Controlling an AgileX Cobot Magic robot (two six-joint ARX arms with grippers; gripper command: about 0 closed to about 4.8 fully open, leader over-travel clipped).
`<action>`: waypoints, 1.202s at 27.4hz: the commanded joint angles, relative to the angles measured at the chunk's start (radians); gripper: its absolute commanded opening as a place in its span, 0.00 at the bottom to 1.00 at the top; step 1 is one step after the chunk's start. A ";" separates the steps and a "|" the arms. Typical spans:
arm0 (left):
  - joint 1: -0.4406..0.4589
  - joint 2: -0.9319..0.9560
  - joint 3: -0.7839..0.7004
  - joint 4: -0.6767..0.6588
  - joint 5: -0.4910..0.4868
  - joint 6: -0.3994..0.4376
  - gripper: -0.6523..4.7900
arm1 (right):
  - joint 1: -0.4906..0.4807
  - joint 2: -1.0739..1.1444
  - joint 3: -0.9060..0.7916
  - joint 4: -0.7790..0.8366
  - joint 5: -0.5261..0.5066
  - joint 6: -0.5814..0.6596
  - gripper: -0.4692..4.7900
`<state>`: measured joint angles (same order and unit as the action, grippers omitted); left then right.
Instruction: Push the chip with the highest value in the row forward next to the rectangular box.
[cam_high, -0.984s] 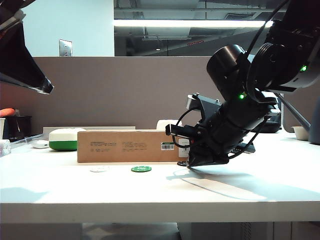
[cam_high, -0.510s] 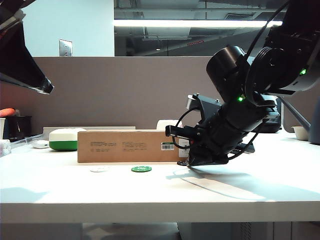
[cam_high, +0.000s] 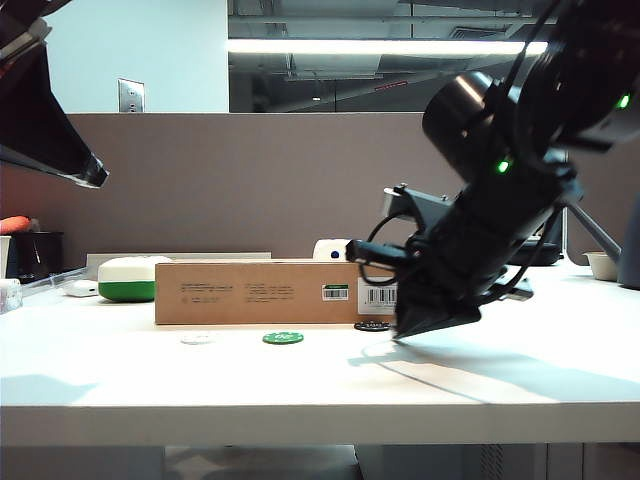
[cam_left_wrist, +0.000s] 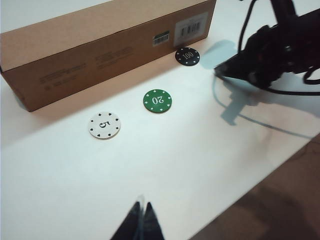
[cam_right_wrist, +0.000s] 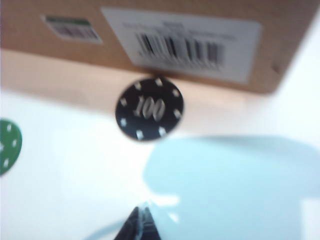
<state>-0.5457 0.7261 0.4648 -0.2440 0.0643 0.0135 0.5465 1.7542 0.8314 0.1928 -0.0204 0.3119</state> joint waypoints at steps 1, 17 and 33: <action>-0.001 -0.004 0.007 0.014 0.002 0.001 0.11 | 0.000 -0.087 0.002 -0.101 0.030 -0.010 0.08; -0.001 -0.167 -0.043 0.014 0.002 0.001 0.11 | 0.143 -0.584 -0.132 -0.213 0.200 -0.053 0.08; 0.121 -0.631 -0.250 -0.051 0.003 0.001 0.11 | 0.356 -1.007 -0.220 0.077 0.291 -0.051 0.08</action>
<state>-0.4519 0.1253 0.2207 -0.3073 0.0681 0.0135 0.9005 0.7570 0.6071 0.1982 0.2668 0.2623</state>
